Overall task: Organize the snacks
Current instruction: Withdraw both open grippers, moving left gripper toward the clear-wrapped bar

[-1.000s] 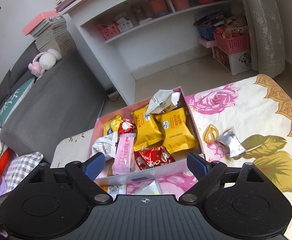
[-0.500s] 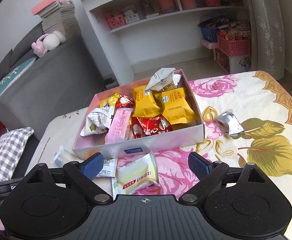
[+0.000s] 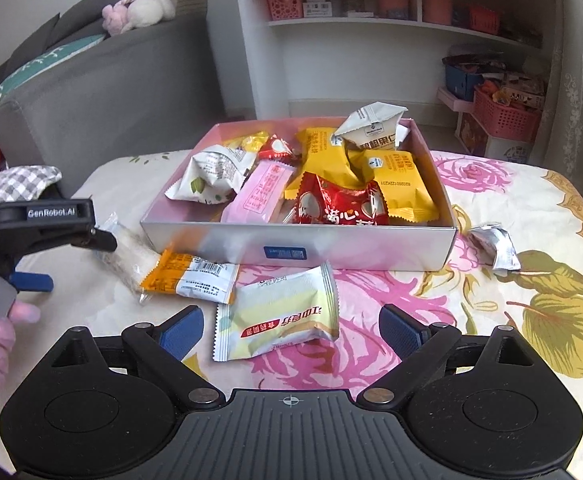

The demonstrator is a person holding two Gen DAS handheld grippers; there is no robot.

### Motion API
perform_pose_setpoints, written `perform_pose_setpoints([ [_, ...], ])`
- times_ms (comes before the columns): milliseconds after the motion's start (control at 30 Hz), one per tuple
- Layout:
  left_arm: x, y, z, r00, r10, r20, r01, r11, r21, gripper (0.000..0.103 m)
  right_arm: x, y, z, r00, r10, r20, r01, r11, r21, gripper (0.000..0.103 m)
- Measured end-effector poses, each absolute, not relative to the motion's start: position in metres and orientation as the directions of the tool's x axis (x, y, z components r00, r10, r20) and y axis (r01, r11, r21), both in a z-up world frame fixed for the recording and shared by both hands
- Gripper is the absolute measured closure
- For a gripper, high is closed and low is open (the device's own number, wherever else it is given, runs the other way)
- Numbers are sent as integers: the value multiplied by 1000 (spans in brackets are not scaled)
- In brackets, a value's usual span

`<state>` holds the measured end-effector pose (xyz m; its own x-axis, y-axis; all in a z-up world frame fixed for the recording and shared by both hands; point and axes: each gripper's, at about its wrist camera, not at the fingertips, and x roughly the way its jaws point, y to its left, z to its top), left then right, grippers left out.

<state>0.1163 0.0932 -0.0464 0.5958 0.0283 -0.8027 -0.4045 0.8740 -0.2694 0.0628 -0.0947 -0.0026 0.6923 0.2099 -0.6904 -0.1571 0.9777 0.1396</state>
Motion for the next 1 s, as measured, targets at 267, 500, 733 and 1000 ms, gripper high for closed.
perform_pose_setpoints([
  [267,144,83,-49,601,71,-796,-440,861,-256,4,73,-93,-12,680,203,-704,-161,979,127,7],
  [500,147,73,-57,590,106,-800,-392,904,-170,14,84,-86,-23,662,204,-721,-181,977,110,7],
  [733,141,74,-52,591,64,-804,-261,958,-116,34,90,-78,-35,646,187,-741,-201,977,71,7],
  [1000,127,76,-51,581,-29,-813,-20,999,-49,38,91,-91,-36,653,170,-738,-209,977,40,7],
])
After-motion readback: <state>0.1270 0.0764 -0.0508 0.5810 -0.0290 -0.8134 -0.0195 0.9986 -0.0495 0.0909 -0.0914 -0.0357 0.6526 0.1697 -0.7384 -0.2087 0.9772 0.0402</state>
